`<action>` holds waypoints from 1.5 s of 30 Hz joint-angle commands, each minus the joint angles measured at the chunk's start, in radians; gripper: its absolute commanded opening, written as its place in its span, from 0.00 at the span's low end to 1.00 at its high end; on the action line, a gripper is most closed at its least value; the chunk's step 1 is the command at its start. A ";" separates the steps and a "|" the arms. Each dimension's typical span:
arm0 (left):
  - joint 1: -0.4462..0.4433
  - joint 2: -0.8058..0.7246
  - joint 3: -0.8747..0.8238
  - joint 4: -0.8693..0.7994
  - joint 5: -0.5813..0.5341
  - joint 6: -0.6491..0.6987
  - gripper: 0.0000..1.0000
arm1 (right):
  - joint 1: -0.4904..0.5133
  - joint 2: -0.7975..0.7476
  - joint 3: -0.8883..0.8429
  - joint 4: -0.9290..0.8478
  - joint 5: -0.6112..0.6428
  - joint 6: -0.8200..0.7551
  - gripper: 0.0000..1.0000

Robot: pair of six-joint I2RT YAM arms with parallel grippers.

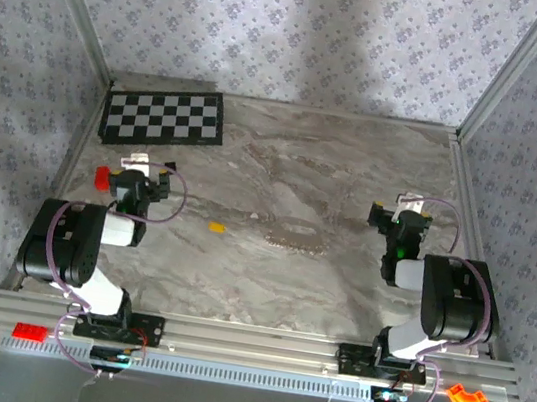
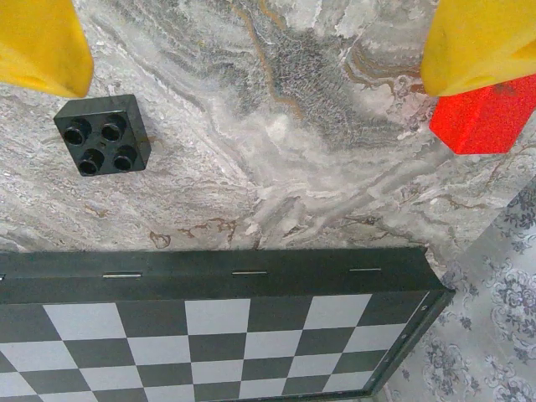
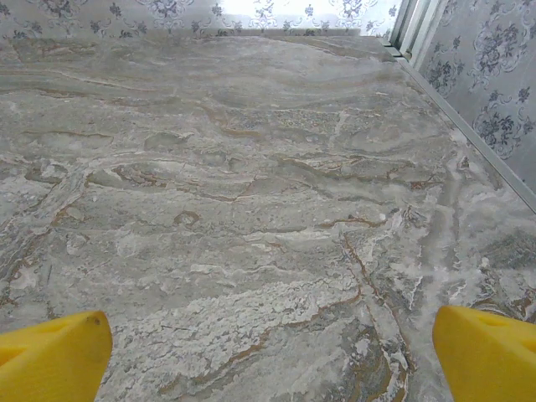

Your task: Put the keys on the keyring

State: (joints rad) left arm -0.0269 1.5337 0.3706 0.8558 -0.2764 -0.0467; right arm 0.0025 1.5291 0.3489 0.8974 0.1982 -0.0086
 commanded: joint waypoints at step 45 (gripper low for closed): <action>0.002 0.003 0.021 0.005 0.009 -0.015 1.00 | 0.005 0.011 0.012 0.006 0.021 0.007 1.00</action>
State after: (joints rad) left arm -0.0269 1.5337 0.3706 0.8558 -0.2764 -0.0467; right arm 0.0025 1.5299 0.3489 0.8974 0.1982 -0.0082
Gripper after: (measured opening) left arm 0.997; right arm 0.994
